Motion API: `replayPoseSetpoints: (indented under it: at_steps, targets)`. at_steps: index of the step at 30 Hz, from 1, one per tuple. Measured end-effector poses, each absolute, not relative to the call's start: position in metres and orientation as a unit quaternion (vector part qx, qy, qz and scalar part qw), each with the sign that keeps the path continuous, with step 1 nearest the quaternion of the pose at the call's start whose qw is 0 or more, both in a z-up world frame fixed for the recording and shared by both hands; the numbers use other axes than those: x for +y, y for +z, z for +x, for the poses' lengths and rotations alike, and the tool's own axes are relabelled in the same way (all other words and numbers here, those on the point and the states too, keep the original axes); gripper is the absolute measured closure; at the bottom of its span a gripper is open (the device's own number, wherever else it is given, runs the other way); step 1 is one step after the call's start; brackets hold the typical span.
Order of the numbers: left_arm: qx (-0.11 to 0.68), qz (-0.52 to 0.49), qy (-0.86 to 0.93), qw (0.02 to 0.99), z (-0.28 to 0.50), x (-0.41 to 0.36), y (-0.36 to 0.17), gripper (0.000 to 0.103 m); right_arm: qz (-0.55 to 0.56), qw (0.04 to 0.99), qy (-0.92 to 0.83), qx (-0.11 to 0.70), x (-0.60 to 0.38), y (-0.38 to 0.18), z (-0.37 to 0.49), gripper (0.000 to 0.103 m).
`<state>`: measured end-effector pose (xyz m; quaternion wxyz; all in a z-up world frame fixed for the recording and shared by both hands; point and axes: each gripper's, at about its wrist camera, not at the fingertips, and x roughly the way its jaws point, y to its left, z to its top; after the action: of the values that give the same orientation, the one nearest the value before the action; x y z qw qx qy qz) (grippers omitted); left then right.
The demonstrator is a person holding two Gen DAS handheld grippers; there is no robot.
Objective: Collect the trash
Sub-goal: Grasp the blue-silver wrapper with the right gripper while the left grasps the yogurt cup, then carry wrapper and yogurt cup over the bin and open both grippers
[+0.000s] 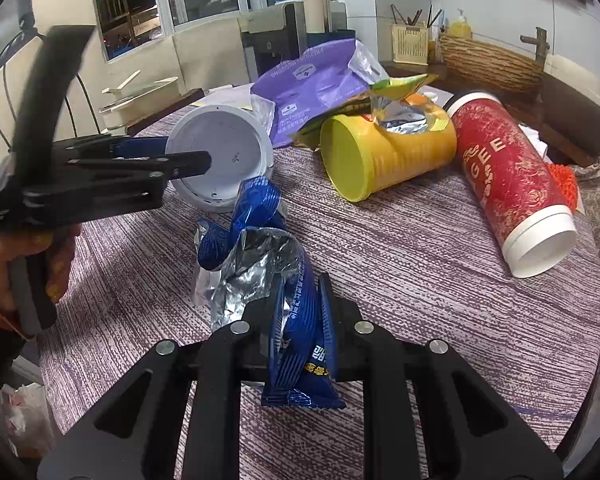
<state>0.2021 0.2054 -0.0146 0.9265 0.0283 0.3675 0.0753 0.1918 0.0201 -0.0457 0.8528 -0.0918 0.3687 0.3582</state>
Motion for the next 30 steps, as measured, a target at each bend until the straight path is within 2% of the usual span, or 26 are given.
replayPoseSetpoints:
  at_steps: [4, 8, 11, 18, 30]
  targets:
    - [0.373, 0.02, 0.087, 0.923, 0.209, 0.208, -0.02, 0.065, -0.09, 0.858, 0.356, 0.358, 0.013, -0.043, 0.186, 0.085]
    - [0.373, 0.008, 0.098, 0.922, 0.209, 0.213, -0.025, 0.085, -0.088, 0.865, 0.352, 0.346, 0.005, -0.04, 0.179, 0.085]
    - [0.375, -0.006, 0.099, 0.922, 0.205, 0.217, -0.028, 0.092, -0.086, 0.869, 0.35, 0.34, 0.0, -0.039, 0.176, 0.085]
    - [0.359, -0.005, 0.097, 0.928, 0.189, 0.209, -0.022, 0.095, -0.073, 0.875, 0.346, 0.33, -0.014, -0.036, 0.172, 0.085]
    - [0.324, 0.006, 0.01, 0.946, 0.183, 0.135, 0.005, 0.095, -0.056, 0.902, 0.304, 0.302, -0.078, -0.021, 0.157, 0.086]
